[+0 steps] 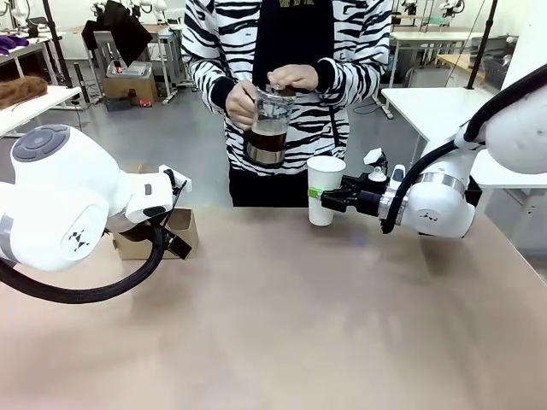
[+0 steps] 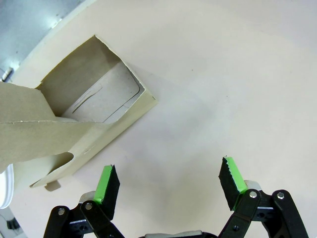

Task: Pour a drink into a cup and package it in a carrier.
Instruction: When a person places the Paper Cup Lid on the 600 ml Paper Cup , lift the 600 ml Paper Cup.

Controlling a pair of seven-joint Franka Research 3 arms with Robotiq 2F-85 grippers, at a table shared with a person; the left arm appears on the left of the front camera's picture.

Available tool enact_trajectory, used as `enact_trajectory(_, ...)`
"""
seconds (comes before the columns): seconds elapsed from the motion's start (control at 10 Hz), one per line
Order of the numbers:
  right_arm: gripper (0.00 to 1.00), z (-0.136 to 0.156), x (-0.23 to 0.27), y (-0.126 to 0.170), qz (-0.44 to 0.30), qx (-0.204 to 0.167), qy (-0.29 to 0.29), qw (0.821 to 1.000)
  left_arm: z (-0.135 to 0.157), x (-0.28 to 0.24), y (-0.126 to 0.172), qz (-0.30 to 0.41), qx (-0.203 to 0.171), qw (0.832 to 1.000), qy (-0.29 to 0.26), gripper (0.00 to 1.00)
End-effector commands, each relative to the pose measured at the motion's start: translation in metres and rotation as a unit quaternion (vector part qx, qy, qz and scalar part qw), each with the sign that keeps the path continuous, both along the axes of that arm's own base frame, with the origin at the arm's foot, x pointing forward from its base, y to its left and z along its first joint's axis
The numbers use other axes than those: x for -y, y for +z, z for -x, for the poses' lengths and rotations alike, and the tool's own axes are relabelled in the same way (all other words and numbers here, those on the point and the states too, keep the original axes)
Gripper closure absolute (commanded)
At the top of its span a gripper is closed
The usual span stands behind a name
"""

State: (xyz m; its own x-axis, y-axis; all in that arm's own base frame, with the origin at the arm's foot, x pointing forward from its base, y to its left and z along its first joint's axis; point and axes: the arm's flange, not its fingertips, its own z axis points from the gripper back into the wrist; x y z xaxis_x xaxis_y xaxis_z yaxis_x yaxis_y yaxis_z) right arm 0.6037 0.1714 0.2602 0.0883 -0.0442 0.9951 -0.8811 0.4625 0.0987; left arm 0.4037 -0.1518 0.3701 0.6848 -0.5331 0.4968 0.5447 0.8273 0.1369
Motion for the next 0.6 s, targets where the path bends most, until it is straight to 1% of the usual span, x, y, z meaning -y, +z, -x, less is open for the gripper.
enact_trajectory(0.0, 0.2, 0.0028, 0.0006, 0.0034, -0.003, 0.002, -0.002, 1.0, 0.0003, -0.0001, 0.0004, 0.001, 0.0, 1.0, 0.0, 0.0)
enact_trajectory(0.5, 0.2, 0.0028, 0.0006, 0.0034, -0.003, 0.002, -0.002, 1.0, 0.0003, -0.0001, 0.0004, 0.001, 0.0, 1.0, 0.0, 0.0)
